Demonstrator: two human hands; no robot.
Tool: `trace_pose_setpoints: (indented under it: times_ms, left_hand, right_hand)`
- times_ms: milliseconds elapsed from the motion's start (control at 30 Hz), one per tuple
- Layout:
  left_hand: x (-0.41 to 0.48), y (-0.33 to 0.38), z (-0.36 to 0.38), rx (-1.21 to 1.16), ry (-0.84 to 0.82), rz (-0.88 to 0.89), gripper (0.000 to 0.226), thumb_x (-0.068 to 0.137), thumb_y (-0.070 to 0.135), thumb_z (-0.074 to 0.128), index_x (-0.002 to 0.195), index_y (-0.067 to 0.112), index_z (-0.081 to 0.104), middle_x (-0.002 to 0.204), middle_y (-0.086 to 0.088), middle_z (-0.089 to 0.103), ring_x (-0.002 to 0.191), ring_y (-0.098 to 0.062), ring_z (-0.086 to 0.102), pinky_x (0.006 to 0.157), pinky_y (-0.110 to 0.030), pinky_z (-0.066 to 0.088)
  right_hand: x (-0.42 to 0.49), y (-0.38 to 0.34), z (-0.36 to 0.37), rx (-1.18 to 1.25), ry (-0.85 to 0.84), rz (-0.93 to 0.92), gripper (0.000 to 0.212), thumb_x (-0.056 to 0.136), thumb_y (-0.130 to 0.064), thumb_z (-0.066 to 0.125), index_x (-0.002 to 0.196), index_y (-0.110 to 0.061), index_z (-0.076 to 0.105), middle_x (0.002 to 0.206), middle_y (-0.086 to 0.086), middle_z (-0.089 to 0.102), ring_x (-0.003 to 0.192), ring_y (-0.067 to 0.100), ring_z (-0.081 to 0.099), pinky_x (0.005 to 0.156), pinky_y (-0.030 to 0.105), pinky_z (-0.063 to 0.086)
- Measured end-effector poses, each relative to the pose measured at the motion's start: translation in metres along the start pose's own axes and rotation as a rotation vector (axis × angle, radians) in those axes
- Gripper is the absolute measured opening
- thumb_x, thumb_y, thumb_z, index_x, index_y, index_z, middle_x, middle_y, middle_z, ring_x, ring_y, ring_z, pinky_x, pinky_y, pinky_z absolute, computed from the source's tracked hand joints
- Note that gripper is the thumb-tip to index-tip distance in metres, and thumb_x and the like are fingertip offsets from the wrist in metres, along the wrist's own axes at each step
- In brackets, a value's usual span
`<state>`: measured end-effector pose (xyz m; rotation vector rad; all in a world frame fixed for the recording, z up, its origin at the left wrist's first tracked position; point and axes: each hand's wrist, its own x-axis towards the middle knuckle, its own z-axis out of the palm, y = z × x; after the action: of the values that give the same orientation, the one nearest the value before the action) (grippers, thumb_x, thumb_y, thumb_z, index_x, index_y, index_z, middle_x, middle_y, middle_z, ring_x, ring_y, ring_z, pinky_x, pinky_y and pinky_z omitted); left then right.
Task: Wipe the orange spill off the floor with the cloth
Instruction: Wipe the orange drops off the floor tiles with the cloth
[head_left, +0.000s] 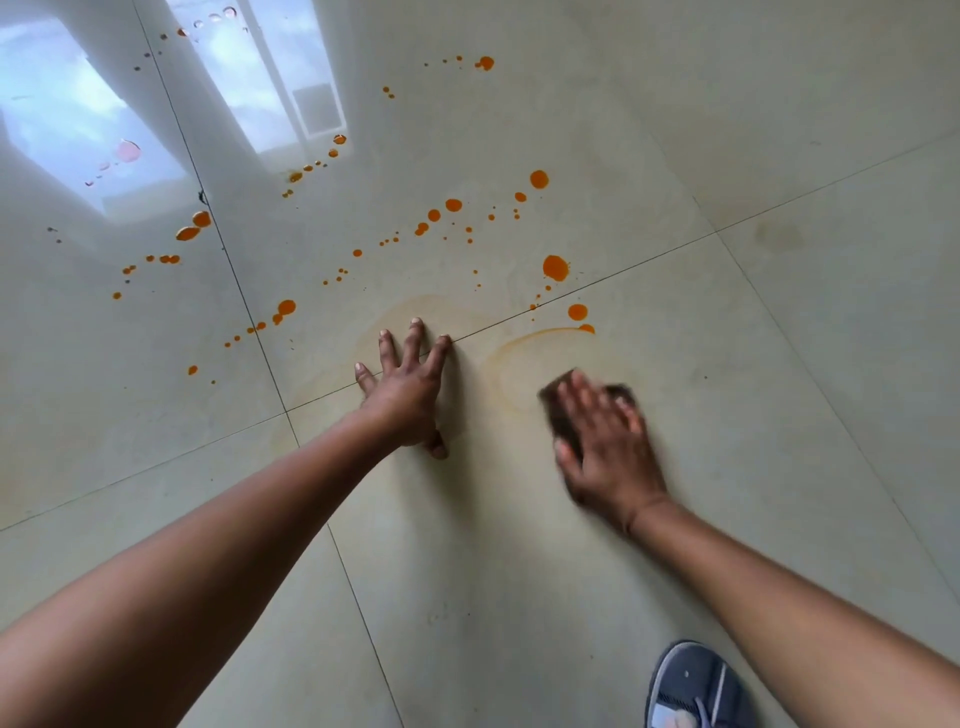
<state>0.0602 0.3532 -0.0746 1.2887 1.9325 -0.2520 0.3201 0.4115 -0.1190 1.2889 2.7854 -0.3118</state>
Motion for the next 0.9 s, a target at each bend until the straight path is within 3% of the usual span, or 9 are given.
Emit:
trace_pose_setpoints:
  times_ms: [100, 200, 300, 467, 500, 667, 700, 833, 900]
  left_hand:
    - [0.002, 0.001, 0.000, 0.030, -0.024, 0.004, 0.143, 0.060, 0.033, 0.090, 0.152, 0.023, -0.018, 0.152, -0.009, -0.038, 0.138, -0.045, -0.031, 0.106, -0.072, 0.002]
    - [0.001, 0.004, -0.003, 0.063, -0.062, -0.008, 0.144, 0.062, 0.037, 0.089, 0.150, 0.022, -0.024, 0.150, -0.011, -0.042, 0.137, -0.048, -0.031, 0.106, -0.073, 0.004]
    - [0.002, 0.006, -0.005, 0.070, -0.087, -0.010, 0.145, 0.062, 0.039, 0.089, 0.148, 0.021, -0.027, 0.148, -0.012, -0.044, 0.136, -0.049, -0.032, 0.105, -0.074, 0.005]
    - [0.008, 0.012, -0.005, 0.055, -0.101, -0.030, 0.148, 0.061, 0.035, 0.090, 0.146, 0.023, -0.031, 0.145, -0.013, -0.048, 0.133, -0.051, -0.035, 0.104, -0.076, 0.004]
    - [0.008, 0.013, -0.006, 0.051, -0.105, -0.035, 0.148, 0.061, 0.034, 0.090, 0.146, 0.023, -0.032, 0.145, -0.013, -0.048, 0.132, -0.051, -0.035, 0.104, -0.076, 0.004]
    - [0.006, 0.010, -0.007, 0.034, -0.096, -0.031, 0.148, 0.061, 0.032, 0.090, 0.147, 0.024, -0.030, 0.146, -0.011, -0.047, 0.133, -0.049, -0.036, 0.104, -0.076, 0.002]
    - [0.005, 0.010, -0.006, 0.032, -0.093, -0.030, 0.149, 0.060, 0.032, 0.091, 0.147, 0.025, -0.030, 0.146, -0.011, -0.047, 0.133, -0.049, -0.036, 0.104, -0.076, 0.002]
    - [0.007, 0.011, -0.003, 0.017, -0.065, -0.036, 0.150, 0.058, 0.029, 0.092, 0.148, 0.027, -0.028, 0.147, -0.009, -0.046, 0.134, -0.047, -0.035, 0.104, -0.075, 0.001]
    - [0.006, 0.011, -0.003, -0.003, -0.059, -0.038, 0.150, 0.057, 0.028, 0.092, 0.148, 0.028, -0.026, 0.148, -0.008, -0.045, 0.135, -0.046, -0.035, 0.104, -0.074, 0.000]
  right_hand:
    - [0.057, -0.033, 0.001, 0.078, 0.094, 0.318, 0.071, 0.085, -0.047, 0.031, 0.147, -0.012, 0.037, 0.155, 0.010, 0.032, 0.142, 0.025, 0.031, 0.111, 0.042, 0.017]
    - [0.026, -0.069, 0.010, 0.014, -0.005, -0.066, 0.069, 0.087, -0.046, 0.038, 0.149, -0.015, 0.035, 0.156, 0.008, 0.029, 0.143, 0.022, 0.030, 0.111, 0.043, 0.023]
    - [-0.008, -0.013, 0.000, -0.047, -0.074, -0.446, 0.070, 0.085, -0.046, 0.045, 0.148, -0.018, 0.036, 0.156, 0.005, 0.030, 0.142, 0.019, 0.031, 0.110, 0.042, 0.029]
    - [0.060, 0.009, -0.004, 0.087, 0.151, 0.345, 0.069, 0.084, -0.045, 0.034, 0.144, -0.011, 0.043, 0.151, 0.012, 0.039, 0.138, 0.026, 0.039, 0.110, 0.042, 0.022]
    - [0.063, -0.011, -0.002, 0.085, 0.171, 0.312, 0.069, 0.084, -0.044, 0.035, 0.144, -0.011, 0.043, 0.151, 0.012, 0.039, 0.138, 0.026, 0.038, 0.110, 0.043, 0.023]
    - [0.021, 0.005, -0.005, -0.085, -0.049, -0.563, 0.068, 0.085, -0.045, 0.043, 0.147, -0.017, 0.037, 0.155, 0.006, 0.032, 0.142, 0.020, 0.032, 0.110, 0.042, 0.029]
    - [0.029, 0.023, -0.005, -0.082, -0.011, -0.485, 0.068, 0.084, -0.044, 0.043, 0.146, -0.016, 0.039, 0.153, 0.008, 0.035, 0.140, 0.021, 0.035, 0.109, 0.044, 0.032]
    - [0.085, 0.017, -0.010, 0.092, 0.211, 0.421, 0.069, 0.084, -0.045, 0.031, 0.142, -0.010, 0.045, 0.149, 0.013, 0.042, 0.137, 0.027, 0.040, 0.110, 0.048, 0.028]
    - [0.083, -0.025, -0.003, 0.077, 0.190, 0.173, 0.067, 0.085, -0.043, 0.034, 0.141, -0.009, 0.046, 0.148, 0.015, 0.043, 0.135, 0.028, 0.042, 0.108, 0.045, 0.030]
